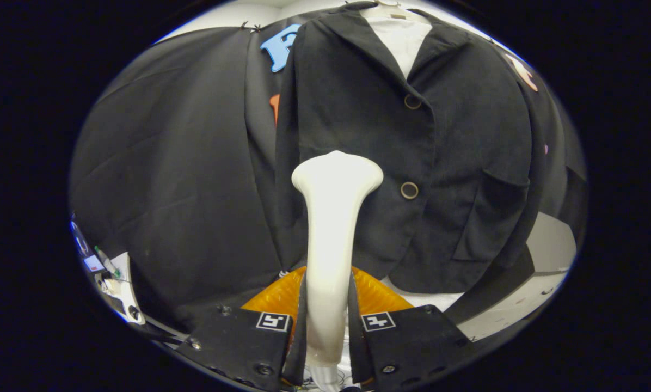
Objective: Iron the clothes twice with a garment steamer, once on the left side and once on the right side.
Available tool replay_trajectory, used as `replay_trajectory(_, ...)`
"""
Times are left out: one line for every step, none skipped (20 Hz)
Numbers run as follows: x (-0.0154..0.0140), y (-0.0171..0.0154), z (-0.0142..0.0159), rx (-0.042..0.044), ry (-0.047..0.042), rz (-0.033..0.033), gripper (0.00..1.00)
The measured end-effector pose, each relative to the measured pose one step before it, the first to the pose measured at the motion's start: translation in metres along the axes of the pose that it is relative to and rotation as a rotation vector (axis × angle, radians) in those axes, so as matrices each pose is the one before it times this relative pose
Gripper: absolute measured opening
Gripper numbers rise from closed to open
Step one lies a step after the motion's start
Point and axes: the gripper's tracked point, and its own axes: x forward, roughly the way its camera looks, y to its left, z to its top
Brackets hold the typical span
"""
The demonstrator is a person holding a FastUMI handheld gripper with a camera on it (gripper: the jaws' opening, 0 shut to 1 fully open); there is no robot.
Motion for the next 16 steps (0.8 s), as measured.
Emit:
replay_trajectory(0.00304,0.00081,-0.00184,-0.00129,0.00912,0.00150,0.35)
replay_trajectory(0.00487,0.00249,-0.00238,0.00179,0.00706,0.00281,0.35)
replay_trajectory(0.00247,0.00085,-0.00152,-0.00115,0.00634,0.00448,0.35)
replay_trajectory(0.00063,-0.00097,-0.00365,0.00006,0.00665,0.00377,0.35)
replay_trajectory(0.00160,-0.00024,-0.00121,0.01021,0.00689,0.00248,0.35)
replay_trajectory(0.00274,-0.00063,-0.00216,0.00843,0.01018,0.00049,0.35)
replay_trajectory(0.00322,-0.00126,-0.00339,0.00591,0.01040,-0.00130,0.35)
replay_trajectory(0.00235,0.00019,-0.00419,0.00202,0.00970,-0.00169,0.35)
replay_trajectory(0.00386,0.00035,-0.00305,-0.00183,0.00972,-0.00028,0.35)
replay_trajectory(0.00204,0.00013,-0.00398,-0.00012,0.01024,0.00047,0.35)
replay_trajectory(0.00144,0.00024,-0.00202,0.00202,0.01019,0.00004,0.35)
replay_trajectory(0.00294,0.00063,-0.00340,0.00119,0.01026,-0.00106,0.35)
replay_trajectory(0.00226,-0.00013,-0.00115,0.00380,0.00870,-0.00101,0.35)
replay_trajectory(0.00144,0.00059,0.00053,0.00413,0.00704,-0.00101,0.35)
replay_trajectory(0.00093,0.00046,0.00183,0.00227,0.00519,-0.00115,0.35)
replay_trajectory(-0.00097,-0.00082,0.00020,0.00271,0.00338,-0.00196,0.35)
